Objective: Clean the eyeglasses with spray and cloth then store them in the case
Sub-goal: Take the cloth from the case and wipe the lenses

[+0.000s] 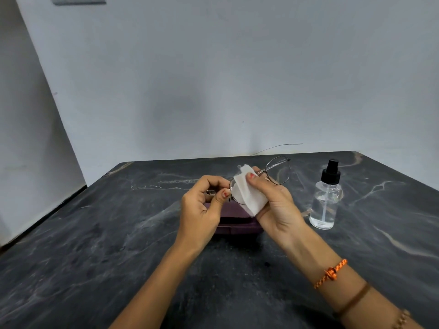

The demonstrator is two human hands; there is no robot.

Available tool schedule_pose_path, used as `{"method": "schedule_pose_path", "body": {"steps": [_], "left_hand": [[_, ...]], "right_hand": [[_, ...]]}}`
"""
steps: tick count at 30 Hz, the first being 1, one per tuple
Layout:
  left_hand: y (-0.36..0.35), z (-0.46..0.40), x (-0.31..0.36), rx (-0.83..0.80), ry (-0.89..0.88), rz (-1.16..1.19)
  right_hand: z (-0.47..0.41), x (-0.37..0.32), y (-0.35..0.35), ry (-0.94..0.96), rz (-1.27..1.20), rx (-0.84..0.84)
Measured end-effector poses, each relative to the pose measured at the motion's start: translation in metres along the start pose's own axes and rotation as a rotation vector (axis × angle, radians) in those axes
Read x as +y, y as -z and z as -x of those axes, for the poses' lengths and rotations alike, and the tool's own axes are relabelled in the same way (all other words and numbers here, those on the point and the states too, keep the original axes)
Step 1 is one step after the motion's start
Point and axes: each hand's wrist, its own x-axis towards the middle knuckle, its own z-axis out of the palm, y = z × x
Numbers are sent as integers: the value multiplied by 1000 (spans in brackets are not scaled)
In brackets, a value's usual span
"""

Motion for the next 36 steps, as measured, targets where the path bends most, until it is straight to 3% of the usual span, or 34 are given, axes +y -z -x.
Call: {"method": "schedule_pose_path", "body": {"steps": [12,21,25,27,32,36], "left_hand": [[1,1,-2,-65,43,-31],[10,-9,-9,171,53,28],[12,-12,-12,239,28,43],[13,-11,-13,244,14,33],[12,-11,-16,252,-2,3],[12,-11,-18,266,12,-25]], "right_hand": [[0,-16,0,15,385,-39],[-4,-26,13,68,385,105],[-5,-23,16,110,505,154],[-5,-24,18,197,663,211],[-4,-27,29,573,1510,369],[-6,-26,41,456,1759,375]]}}
